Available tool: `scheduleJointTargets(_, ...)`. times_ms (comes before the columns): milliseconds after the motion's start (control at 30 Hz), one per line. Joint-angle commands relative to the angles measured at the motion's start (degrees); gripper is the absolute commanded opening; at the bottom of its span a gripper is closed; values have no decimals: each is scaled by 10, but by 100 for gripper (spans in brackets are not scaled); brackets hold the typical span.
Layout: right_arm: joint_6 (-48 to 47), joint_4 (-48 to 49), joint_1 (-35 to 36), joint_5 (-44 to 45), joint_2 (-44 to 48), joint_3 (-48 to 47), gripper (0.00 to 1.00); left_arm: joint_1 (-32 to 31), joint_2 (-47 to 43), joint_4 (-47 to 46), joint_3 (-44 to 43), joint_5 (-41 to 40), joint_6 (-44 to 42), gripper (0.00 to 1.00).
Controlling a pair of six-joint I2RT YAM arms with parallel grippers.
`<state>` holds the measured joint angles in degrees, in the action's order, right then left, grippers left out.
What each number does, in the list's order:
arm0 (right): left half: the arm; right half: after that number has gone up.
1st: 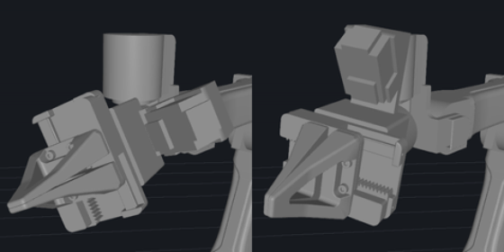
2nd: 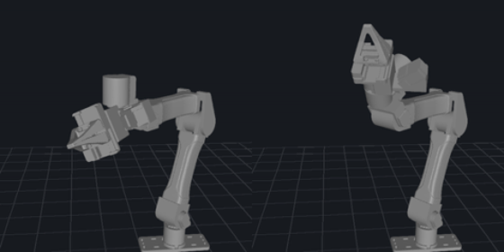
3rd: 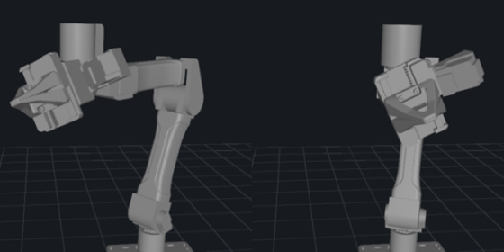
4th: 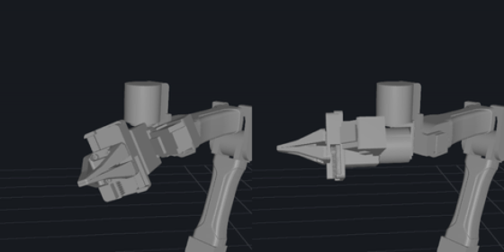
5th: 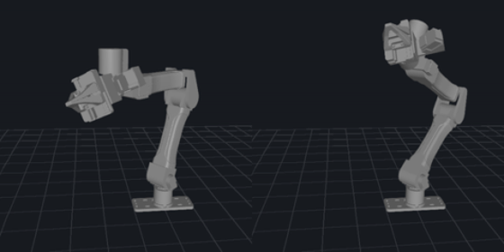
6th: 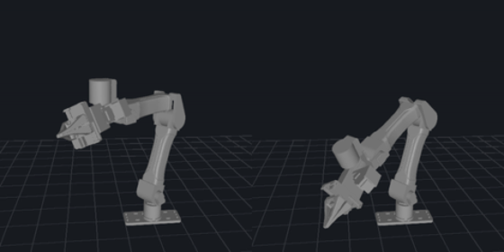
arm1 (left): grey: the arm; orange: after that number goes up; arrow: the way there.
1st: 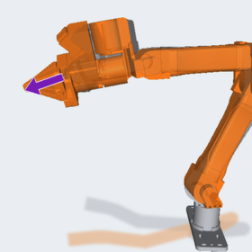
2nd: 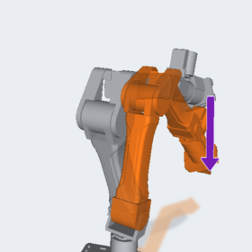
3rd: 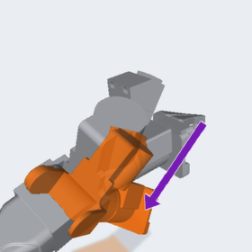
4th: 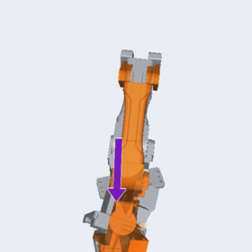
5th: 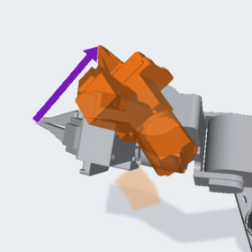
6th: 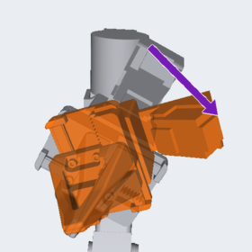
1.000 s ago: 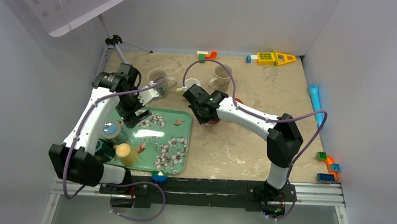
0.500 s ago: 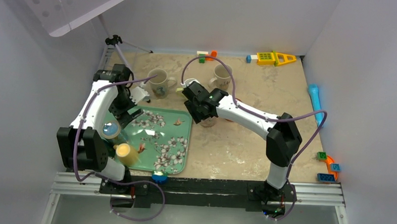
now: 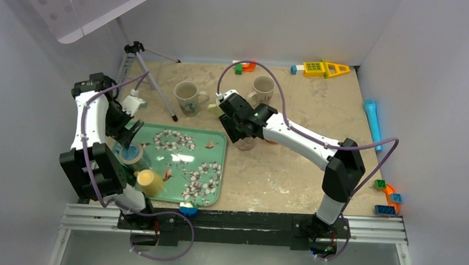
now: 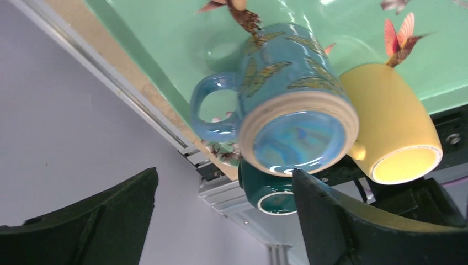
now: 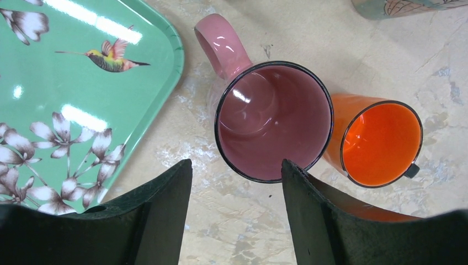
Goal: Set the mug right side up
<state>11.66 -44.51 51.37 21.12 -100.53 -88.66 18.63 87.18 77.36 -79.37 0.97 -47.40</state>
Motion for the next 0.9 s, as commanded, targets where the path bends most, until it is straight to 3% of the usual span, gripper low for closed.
scheduleJointTargets(0, 2, 10, 2, 9, 6, 10, 63, 49, 66, 23, -92, 54, 1, 89)
scheduleJointTargets(67, 4, 12, 3, 8, 2, 15, 62, 58, 104, 7, -123, 72, 77, 67)
scheduleJointTargets(100, 4, 13, 3, 7, 0, 17, 62, 59, 97, -35, -114, 84, 133, 66)
scheduleJointTargets(233, 6, 9, 5, 11, -4, 21, 62, 56, 42, -159, -18, 120, 229, 81)
scheduleJointTargets(400, 5, 18, 6, 19, -1, 35, 62, 68, 83, -104, -29, 69, 188, 77)
scheduleJointTargets(633, -3, 22, 9, 25, -13, 41, 61, 73, 90, -124, -7, 40, 169, 84)
scheduleJointTargets(867, -7, 37, 10, 24, -10, 72, 61, 98, 78, -145, -25, 22, 126, 81)
